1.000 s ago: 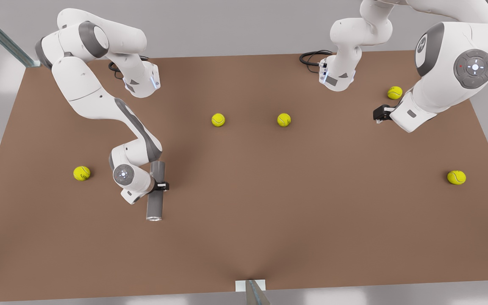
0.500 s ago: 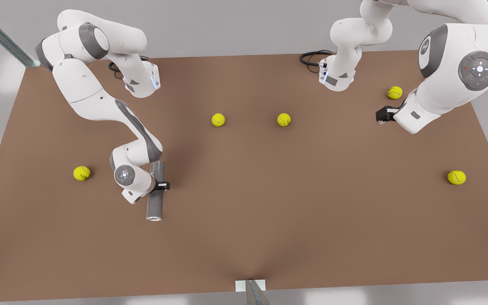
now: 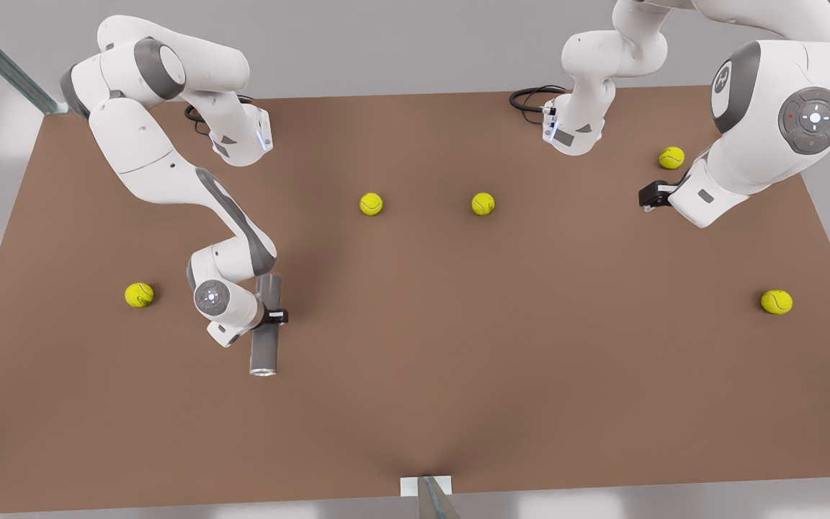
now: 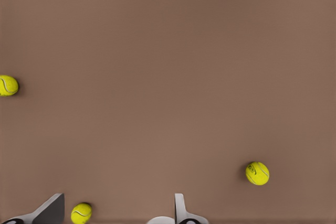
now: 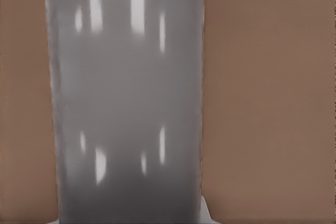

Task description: Put the tennis tube upright

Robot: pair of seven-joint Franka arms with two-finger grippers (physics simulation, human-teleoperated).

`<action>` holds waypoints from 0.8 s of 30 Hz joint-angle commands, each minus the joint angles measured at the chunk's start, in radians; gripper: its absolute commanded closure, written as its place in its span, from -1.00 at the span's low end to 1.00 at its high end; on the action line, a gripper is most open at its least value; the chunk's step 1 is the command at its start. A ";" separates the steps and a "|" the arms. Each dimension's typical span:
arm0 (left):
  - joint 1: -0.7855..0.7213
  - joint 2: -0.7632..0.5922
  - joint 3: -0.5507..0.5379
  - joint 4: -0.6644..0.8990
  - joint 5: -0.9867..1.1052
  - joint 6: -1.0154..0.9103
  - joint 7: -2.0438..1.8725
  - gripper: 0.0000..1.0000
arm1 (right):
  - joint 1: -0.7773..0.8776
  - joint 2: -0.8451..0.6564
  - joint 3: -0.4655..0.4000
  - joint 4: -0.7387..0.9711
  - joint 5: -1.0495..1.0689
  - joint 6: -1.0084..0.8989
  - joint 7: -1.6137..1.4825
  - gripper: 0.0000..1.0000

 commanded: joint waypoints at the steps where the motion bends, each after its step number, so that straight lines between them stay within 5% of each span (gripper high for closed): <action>1: 0.000 -0.001 -0.001 0.001 0.000 0.000 0.001 -1.00 | 0.000 -0.007 0.000 -0.001 -0.007 -0.008 0.009 -0.48; 6: 0.005 -0.001 -0.001 0.001 0.000 0.000 0.001 -1.00 | 0.000 -0.076 0.022 -0.023 -0.009 -0.049 0.012 -0.48; 10: 0.011 -0.002 -0.001 0.001 -0.001 -0.001 -0.001 -1.00 | 0.005 -0.142 0.149 -0.023 -0.012 -0.117 0.010 -0.48; 24: 0.023 -0.001 -0.001 -0.001 -0.001 0.002 0.001 -1.00 | 0.351 -0.124 0.200 0.013 -0.124 0.012 -0.076 -0.48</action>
